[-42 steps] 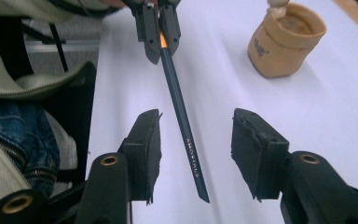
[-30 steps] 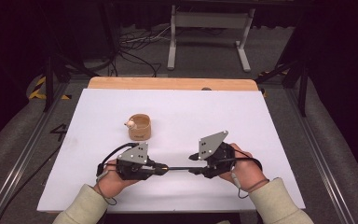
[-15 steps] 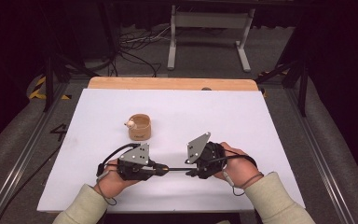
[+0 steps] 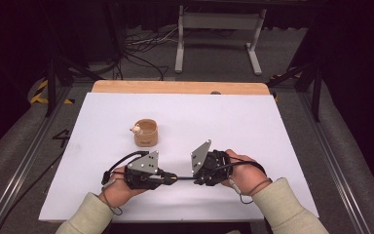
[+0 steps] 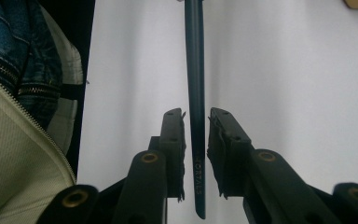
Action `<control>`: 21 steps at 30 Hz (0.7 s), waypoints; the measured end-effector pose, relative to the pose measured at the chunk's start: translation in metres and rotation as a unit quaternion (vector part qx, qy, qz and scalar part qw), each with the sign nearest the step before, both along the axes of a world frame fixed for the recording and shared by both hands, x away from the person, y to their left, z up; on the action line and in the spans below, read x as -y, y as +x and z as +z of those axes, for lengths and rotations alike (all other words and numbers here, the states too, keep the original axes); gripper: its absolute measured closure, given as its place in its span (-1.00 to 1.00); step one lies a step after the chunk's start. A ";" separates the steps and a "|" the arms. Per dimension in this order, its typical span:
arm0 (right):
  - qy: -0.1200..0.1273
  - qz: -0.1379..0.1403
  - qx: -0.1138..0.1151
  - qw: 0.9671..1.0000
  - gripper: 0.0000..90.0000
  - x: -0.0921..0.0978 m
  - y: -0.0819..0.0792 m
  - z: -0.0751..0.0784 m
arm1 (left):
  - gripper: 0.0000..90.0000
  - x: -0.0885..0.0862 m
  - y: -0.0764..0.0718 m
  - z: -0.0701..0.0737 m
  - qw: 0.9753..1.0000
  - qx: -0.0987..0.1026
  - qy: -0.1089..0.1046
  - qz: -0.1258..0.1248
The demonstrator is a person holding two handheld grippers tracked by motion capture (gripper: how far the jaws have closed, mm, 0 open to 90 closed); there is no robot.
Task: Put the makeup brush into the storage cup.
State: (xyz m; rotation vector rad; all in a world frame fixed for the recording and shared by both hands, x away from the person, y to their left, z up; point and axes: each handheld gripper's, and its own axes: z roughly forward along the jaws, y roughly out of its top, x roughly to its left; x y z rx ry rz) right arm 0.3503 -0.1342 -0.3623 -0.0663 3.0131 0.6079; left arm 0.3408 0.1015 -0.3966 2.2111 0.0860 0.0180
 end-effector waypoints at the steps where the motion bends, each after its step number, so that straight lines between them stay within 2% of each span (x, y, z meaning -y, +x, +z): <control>1: -0.003 0.003 -0.001 1.000 0.71 -0.001 0.001 0.000 | 0.86 0.000 0.000 0.000 1.000 -0.001 0.000 0.001; 5: -0.010 0.005 -0.006 1.000 0.84 -0.003 0.000 -0.001 | 0.86 0.001 -0.001 0.000 1.000 0.001 0.004 -0.002; 16: -0.020 0.018 -0.003 1.000 0.88 -0.004 -0.001 -0.003 | 0.86 0.002 -0.001 -0.002 1.000 0.001 0.004 -0.006; 19: -0.012 0.017 -0.001 1.000 0.88 -0.003 -0.002 -0.003 | 0.85 0.001 -0.001 -0.002 1.000 0.002 -0.001 -0.009; 21: -0.010 0.017 0.001 1.000 0.88 -0.002 -0.002 -0.003 | 0.84 -0.001 0.000 -0.002 1.000 -0.002 -0.014 -0.009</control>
